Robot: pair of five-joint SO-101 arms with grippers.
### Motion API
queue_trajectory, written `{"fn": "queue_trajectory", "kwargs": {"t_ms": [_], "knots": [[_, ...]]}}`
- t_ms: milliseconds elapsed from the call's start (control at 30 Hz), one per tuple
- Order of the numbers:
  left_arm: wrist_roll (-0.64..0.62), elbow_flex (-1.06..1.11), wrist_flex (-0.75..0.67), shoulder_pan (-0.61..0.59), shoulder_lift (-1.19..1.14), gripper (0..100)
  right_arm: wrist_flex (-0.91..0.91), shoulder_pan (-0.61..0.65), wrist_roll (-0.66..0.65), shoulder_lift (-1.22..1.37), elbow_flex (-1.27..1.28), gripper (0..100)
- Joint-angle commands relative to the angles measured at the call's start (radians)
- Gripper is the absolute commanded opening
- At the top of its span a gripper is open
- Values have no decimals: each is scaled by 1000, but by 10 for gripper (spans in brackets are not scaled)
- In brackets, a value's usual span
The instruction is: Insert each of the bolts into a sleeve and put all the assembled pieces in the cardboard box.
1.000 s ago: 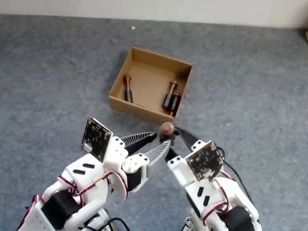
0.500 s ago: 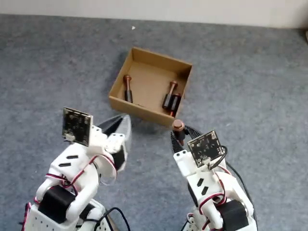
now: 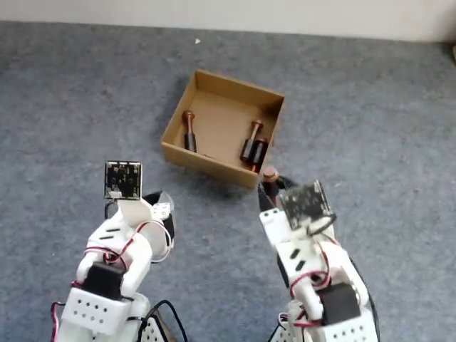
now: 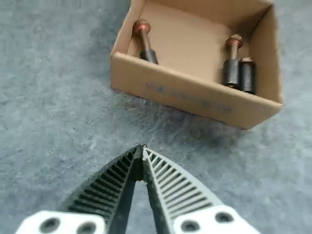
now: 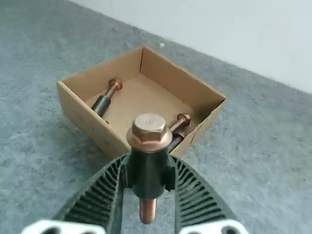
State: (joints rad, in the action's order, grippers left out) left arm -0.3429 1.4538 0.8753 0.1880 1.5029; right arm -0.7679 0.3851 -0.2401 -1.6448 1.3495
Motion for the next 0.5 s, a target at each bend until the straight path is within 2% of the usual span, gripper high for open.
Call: {"fn": "queue_trajectory", "kwargs": {"t_ms": [0, 167, 467], "knots": [[29, 117, -161, -15, 12, 5, 134, -19, 0, 226, -143, 6], [160, 254, -321, -15, 2, 5, 297, -18, -5, 584, -318, 6], [157, 251, -284, -15, 10, 5, 550, -16, -3, 1136, -582, 6]]}}
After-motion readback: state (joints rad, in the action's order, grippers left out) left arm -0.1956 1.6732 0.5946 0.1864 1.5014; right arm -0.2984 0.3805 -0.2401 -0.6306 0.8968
